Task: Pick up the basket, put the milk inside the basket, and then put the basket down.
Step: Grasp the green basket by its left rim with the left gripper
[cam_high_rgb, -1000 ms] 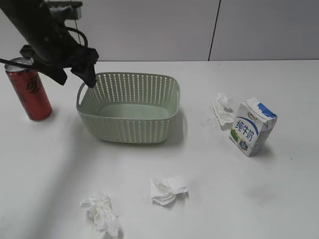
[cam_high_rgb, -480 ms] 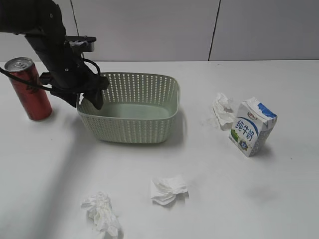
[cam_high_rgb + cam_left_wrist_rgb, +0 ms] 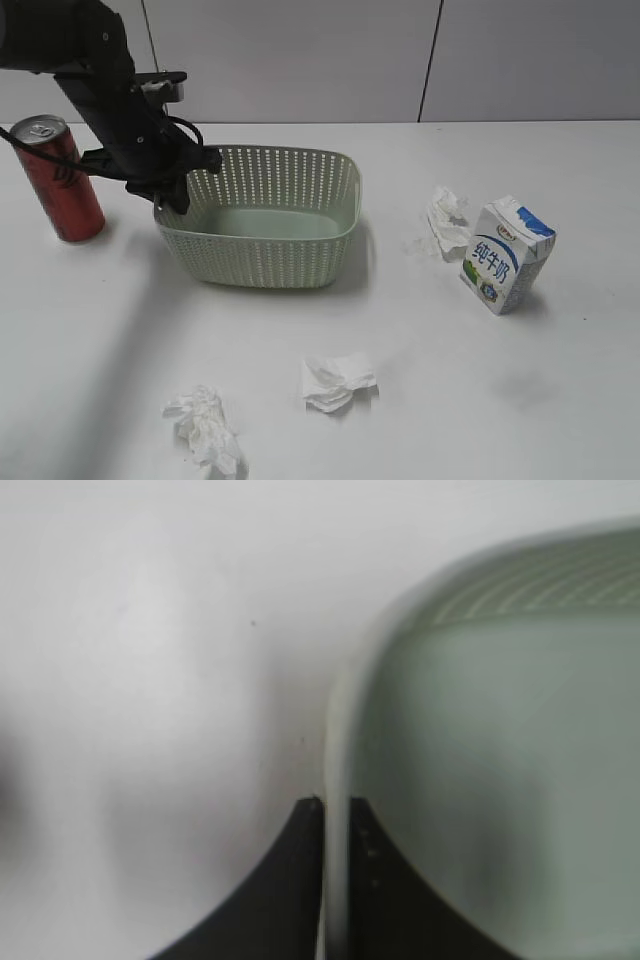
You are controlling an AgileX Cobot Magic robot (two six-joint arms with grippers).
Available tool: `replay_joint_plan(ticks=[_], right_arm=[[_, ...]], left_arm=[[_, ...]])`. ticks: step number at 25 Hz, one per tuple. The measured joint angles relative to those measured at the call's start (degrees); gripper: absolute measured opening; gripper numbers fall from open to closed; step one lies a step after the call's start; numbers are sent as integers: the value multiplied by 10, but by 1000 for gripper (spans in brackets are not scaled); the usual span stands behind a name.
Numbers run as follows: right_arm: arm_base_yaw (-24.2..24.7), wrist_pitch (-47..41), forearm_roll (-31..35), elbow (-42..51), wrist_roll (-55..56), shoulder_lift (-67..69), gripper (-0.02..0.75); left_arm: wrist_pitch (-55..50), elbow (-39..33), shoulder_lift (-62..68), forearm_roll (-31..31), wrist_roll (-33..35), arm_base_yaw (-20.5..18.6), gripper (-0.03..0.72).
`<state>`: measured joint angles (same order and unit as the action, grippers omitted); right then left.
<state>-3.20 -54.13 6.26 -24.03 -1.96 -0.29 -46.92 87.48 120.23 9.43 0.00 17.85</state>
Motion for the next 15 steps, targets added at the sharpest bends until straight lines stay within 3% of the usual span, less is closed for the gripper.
replay_joint_plan(ticks=[3,15], right_arm=[[0,0,0,0,0,0,580],[0,4,0,-2,0,0,578]], left_arm=[[5,0,0,-2,-22,0,0],[-11,0,-27,-5,-61,0,0]])
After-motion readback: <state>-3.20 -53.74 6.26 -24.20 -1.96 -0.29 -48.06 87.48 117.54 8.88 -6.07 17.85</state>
